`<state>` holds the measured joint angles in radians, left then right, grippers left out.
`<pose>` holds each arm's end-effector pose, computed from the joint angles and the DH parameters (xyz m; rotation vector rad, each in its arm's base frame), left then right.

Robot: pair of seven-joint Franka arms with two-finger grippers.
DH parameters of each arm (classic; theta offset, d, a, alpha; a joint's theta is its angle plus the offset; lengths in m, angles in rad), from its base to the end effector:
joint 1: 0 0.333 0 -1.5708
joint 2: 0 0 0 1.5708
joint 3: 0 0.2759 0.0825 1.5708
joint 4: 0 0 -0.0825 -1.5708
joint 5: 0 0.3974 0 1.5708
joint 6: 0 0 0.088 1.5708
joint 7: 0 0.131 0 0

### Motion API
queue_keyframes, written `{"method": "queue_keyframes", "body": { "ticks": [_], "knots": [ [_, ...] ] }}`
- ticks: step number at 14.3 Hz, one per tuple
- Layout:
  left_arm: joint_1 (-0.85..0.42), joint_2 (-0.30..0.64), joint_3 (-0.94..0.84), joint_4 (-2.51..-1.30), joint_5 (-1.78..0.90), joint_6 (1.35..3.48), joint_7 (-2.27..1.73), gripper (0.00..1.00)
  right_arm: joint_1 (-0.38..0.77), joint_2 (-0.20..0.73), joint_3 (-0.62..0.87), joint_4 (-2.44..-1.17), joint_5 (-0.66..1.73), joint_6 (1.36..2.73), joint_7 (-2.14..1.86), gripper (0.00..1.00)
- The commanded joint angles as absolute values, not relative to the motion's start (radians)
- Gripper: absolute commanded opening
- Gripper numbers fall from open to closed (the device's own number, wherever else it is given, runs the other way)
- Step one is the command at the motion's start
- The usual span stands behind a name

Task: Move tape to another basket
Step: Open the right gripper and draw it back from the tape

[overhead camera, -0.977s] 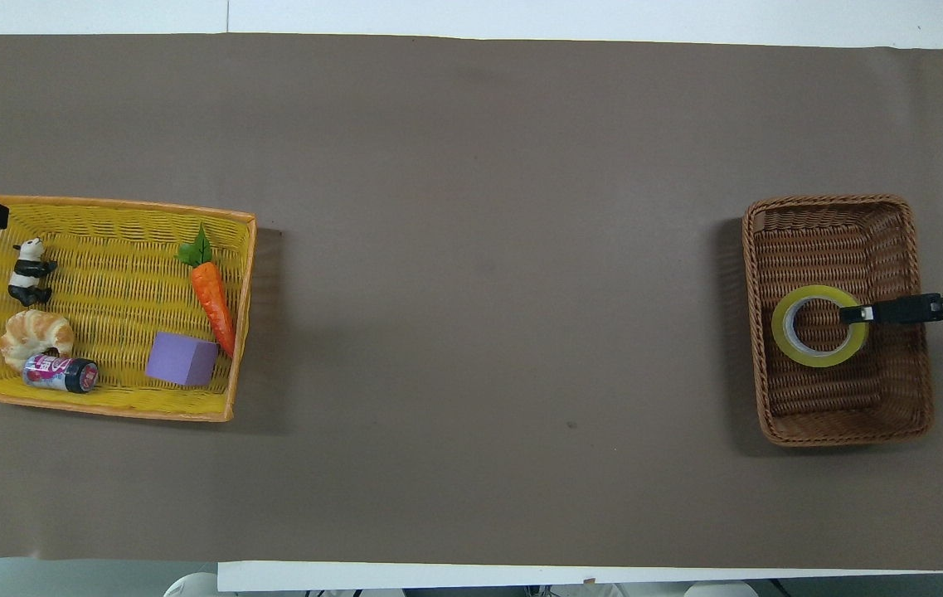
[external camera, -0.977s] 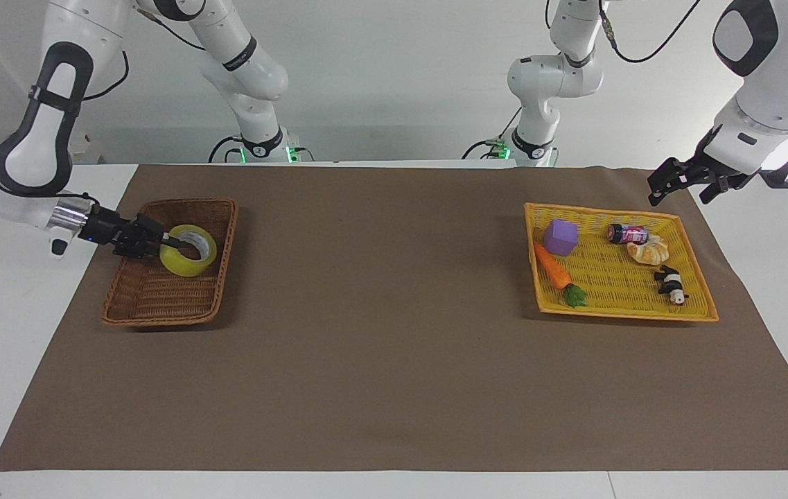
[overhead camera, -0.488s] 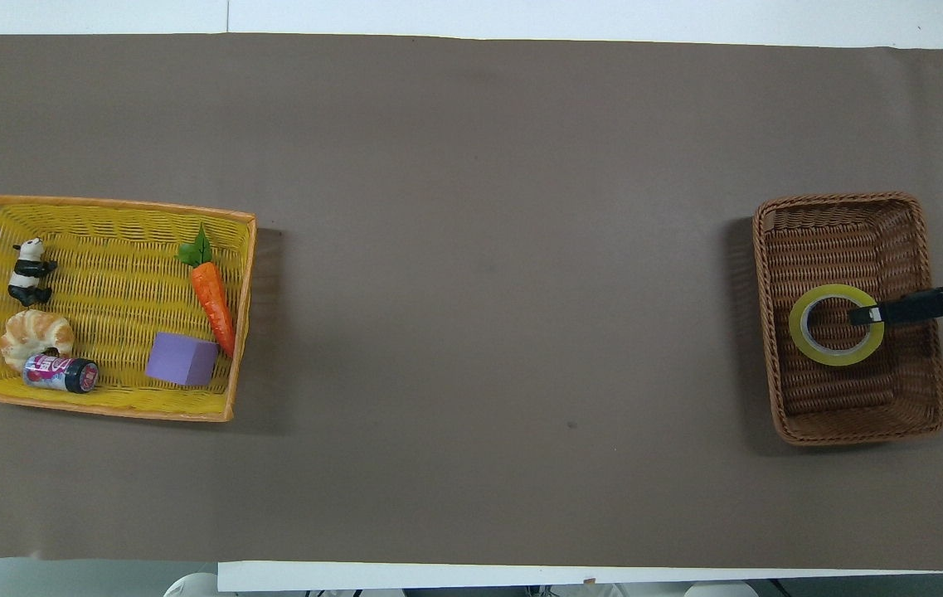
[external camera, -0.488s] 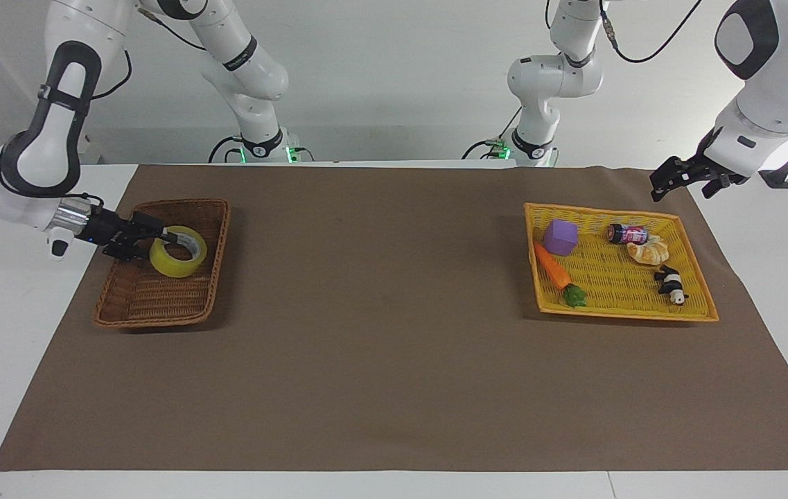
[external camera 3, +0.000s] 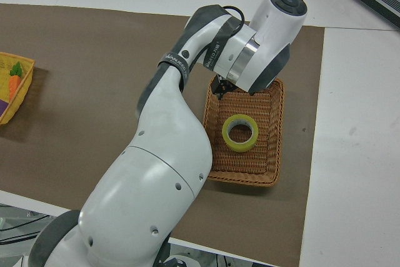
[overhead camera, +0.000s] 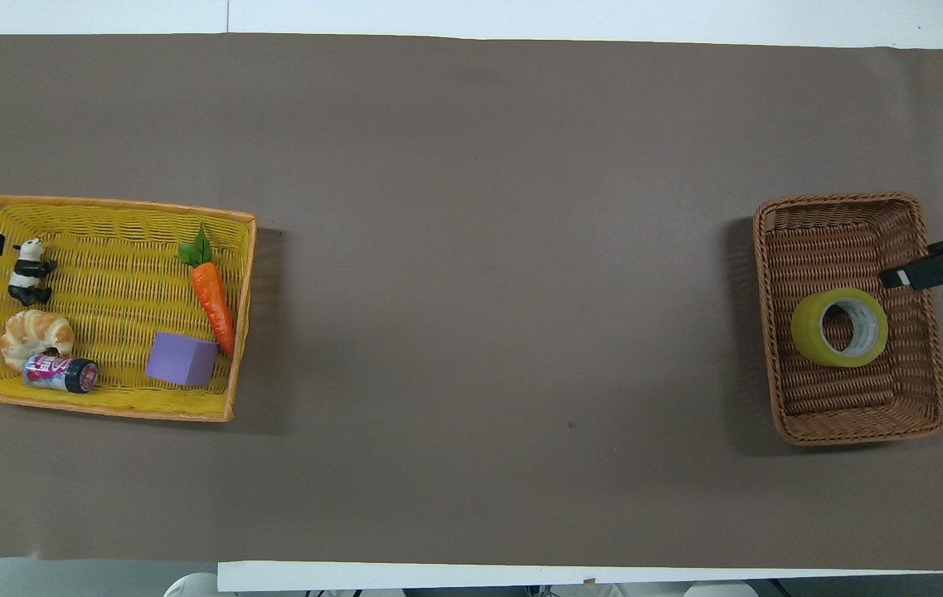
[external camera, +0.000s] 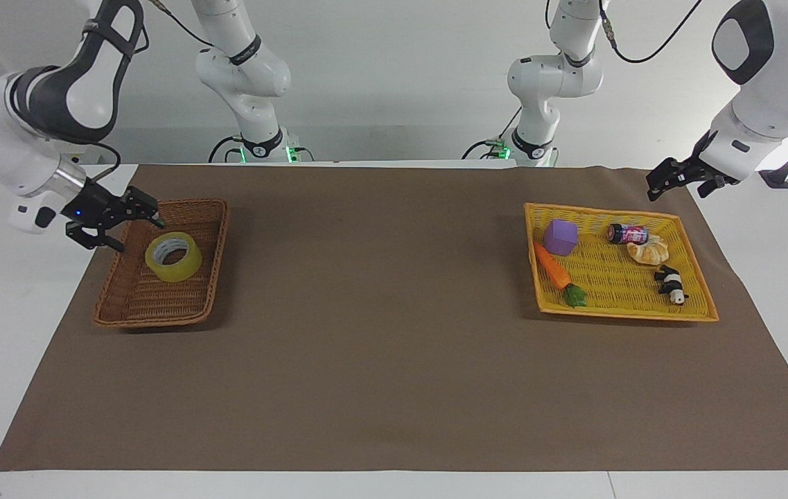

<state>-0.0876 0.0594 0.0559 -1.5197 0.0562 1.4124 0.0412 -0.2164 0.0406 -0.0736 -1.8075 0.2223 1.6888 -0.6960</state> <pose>0.5618 -0.0105 0.5392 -3.0705 0.1052 0.2570 0.5494 -0.1360 0.4354 -2.8296 -0.5176 0.0546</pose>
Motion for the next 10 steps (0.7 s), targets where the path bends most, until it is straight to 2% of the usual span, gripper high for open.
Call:
{"method": "queue_keyframes", "body": {
  "ticks": [1, 5, 8, 10],
  "knots": [
    [-0.084, 0.031, 0.067, -1.548, 0.072, 1.405, 0.038, 1.00, -0.163, -0.038, -0.066, -1.806, 0.132, 1.654, -0.525, 1.00],
    [-0.078, 0.031, 0.067, -1.548, 0.072, 1.405, 0.038, 1.00, -0.097, -0.041, -0.061, -1.714, 0.023, 1.523, -0.252, 1.00],
    [-0.077, 0.031, 0.067, -1.548, 0.072, 1.405, 0.038, 1.00, -0.078, 0.024, -0.057, -1.545, -0.009, 1.401, -0.235, 1.00],
    [-0.077, 0.031, 0.066, -1.548, 0.072, 1.405, 0.038, 1.00, -0.081, 0.052, -0.046, -1.502, -0.052, 1.378, -0.221, 1.00]
  ]
}}
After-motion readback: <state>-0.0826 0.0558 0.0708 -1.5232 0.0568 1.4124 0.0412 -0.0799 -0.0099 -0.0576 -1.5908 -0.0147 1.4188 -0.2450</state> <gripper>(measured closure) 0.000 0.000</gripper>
